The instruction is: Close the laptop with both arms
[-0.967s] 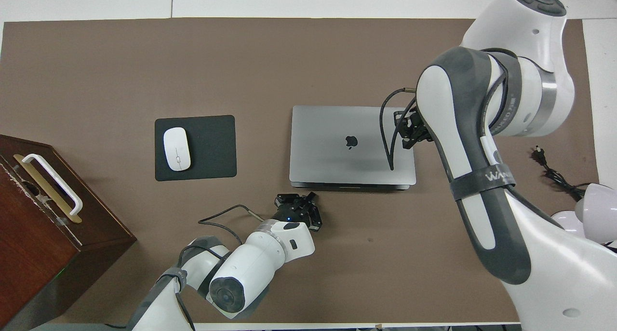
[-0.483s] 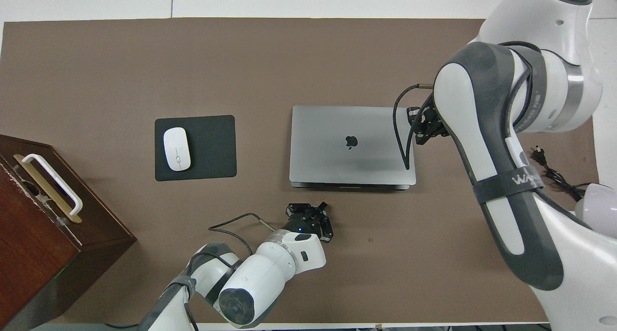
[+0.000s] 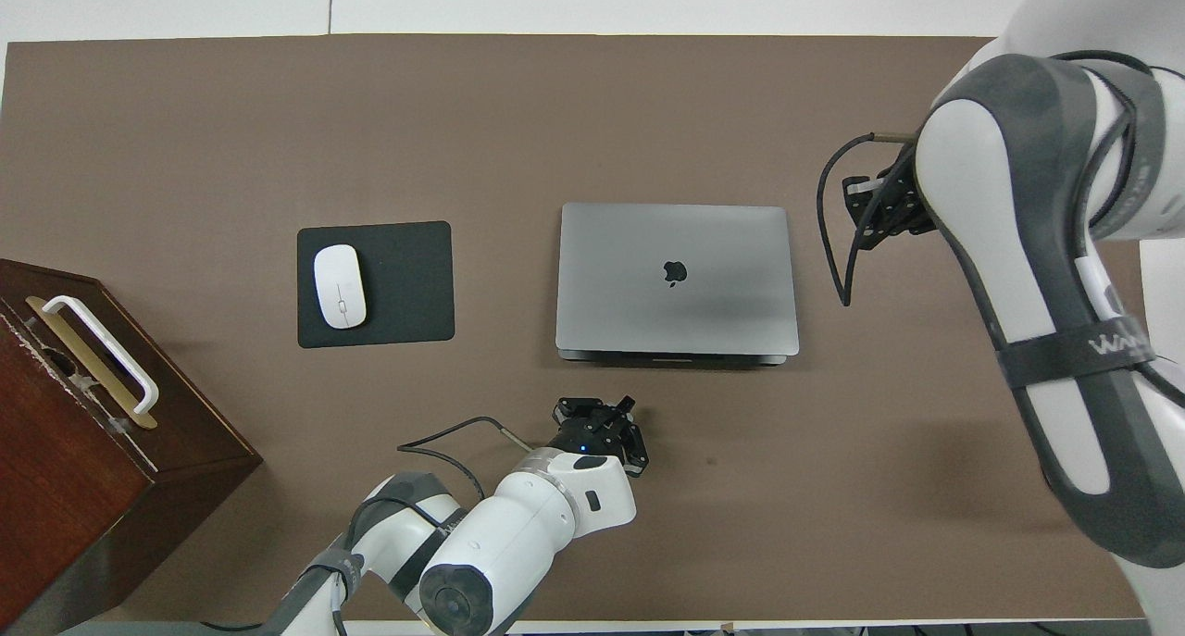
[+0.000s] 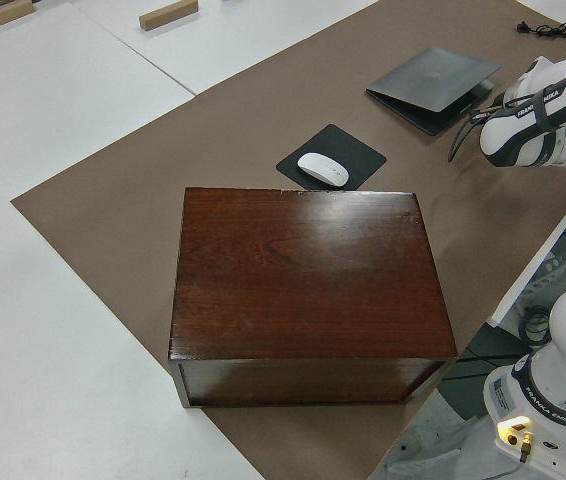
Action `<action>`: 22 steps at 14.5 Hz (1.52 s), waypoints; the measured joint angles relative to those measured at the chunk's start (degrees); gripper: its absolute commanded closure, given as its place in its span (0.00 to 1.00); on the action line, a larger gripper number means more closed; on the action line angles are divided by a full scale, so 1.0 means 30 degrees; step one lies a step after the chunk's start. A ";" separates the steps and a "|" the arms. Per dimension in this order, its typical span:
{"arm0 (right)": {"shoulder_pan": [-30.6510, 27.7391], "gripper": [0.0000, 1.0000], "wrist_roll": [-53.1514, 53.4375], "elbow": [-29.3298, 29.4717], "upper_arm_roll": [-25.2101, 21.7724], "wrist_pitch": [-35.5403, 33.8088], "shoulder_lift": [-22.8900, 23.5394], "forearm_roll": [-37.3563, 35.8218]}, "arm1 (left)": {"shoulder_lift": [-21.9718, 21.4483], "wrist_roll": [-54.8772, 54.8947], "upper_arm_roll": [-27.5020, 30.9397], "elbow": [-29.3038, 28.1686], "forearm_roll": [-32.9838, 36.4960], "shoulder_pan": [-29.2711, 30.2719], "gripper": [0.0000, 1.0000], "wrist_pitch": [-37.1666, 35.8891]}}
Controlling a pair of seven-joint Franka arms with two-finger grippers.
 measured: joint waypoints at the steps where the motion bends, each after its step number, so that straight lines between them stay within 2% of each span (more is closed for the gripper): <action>1: -0.0490 1.00 -0.0273 0.0117 0.0356 0.0169 -0.0160 -0.0431 | -0.0298 -0.0001 0.0035 0.0066 0.0000 0.0000 1.00 -0.0619; 5: -0.1744 1.00 -0.2032 0.0355 0.0855 0.1268 -0.0869 -0.2170 | -0.1613 -0.0001 0.0332 0.0454 -0.0009 0.0233 1.00 -0.3157; 9: -0.3137 1.00 -0.3549 0.0402 0.1914 0.2145 -0.1425 -0.4418 | -0.2653 0.0002 0.0479 0.1150 -0.0009 0.1426 1.00 -0.5971; 12: -0.4458 1.00 -0.4520 0.0420 0.2695 0.2269 -0.1932 -0.5330 | -0.3048 0.0017 0.0534 0.2382 -0.0009 0.2891 1.00 -0.9007; 17: -0.6785 1.00 -0.5054 0.0430 0.4842 0.3341 -0.2410 -0.6430 | -0.3311 0.0744 0.0586 0.5690 -0.0006 0.5115 1.00 -1.5161; 19: -0.6983 0.72 -0.5054 0.0428 0.4935 0.4115 -0.2411 -0.6430 | -0.3458 0.0899 0.0604 0.6606 -0.0006 0.6055 1.00 -1.6970; 20: -0.7013 0.52 -0.5052 0.0427 0.4944 0.4349 -0.2410 -0.6424 | -0.3606 0.0934 0.0611 0.7031 -0.0005 0.6616 1.00 -1.8042; 22: -0.7036 0.00 -0.4738 0.0427 0.4965 0.4500 -0.2410 -0.6096 | -0.4103 0.1036 0.0637 0.7806 -0.0005 0.7854 1.00 -2.0177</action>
